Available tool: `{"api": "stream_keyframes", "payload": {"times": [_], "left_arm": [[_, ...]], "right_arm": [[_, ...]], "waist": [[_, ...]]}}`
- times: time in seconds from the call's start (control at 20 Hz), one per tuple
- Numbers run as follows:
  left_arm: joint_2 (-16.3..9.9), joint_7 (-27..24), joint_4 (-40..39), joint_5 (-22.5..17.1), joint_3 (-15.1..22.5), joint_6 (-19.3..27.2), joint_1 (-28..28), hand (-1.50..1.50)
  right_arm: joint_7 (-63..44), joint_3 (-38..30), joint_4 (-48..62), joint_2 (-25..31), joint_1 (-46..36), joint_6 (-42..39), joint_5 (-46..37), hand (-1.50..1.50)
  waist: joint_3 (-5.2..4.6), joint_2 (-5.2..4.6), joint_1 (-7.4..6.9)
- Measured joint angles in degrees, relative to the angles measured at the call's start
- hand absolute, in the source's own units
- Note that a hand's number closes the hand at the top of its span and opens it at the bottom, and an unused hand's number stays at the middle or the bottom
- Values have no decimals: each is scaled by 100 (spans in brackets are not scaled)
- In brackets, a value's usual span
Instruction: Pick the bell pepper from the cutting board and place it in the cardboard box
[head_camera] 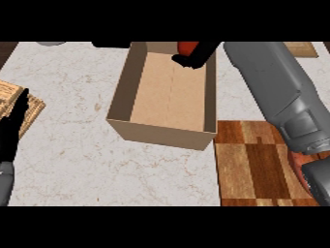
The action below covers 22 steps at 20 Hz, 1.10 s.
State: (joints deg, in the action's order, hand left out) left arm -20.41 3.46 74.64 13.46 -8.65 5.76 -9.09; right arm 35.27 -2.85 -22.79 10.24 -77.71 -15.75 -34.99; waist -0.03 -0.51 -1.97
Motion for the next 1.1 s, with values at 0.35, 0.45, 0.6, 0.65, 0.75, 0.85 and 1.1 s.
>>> {"api": "stream_keyframes", "payload": {"times": [0.35, 0.45, 0.6, 0.65, 0.75, 0.85, 1.1], "left_arm": [[4, -40, 132, -7, 10, -85, 82, 0], [9, -4, 186, 5, 34, -106, 59, 0], [31, 14, 227, 16, 69, -135, 29, 0], [39, 9, 197, 22, 83, -146, -13, 0], [83, 18, 188, 54, 129, -136, -32, 0], [86, 41, 157, 76, 147, -139, -138, 0], [115, 97, 126, 97, 187, -170, -272, 0]], "right_arm": [[-441, -20, 595, -682, -344, 496, -102, 150], [-550, 26, 760, -803, -418, 706, -140, 150], [-700, 142, 964, -917, -408, 1095, -167, 150], [-791, 166, 1056, -940, -400, 1168, -131, -150], [-986, 159, 1242, -972, -444, 1150, -66, -150], [-1101, 166, 1406, -992, -431, 1139, 8, -150], [-1174, 143, 1599, -1015, -438, 1022, 230, -150]], "waist": [[-1, -33, -93], [-2, -50, -150], [-4, -62, -209], [-5, -71, -240], [-5, -89, -290], [-7, -114, -363], [-6, -127, -434]]}}
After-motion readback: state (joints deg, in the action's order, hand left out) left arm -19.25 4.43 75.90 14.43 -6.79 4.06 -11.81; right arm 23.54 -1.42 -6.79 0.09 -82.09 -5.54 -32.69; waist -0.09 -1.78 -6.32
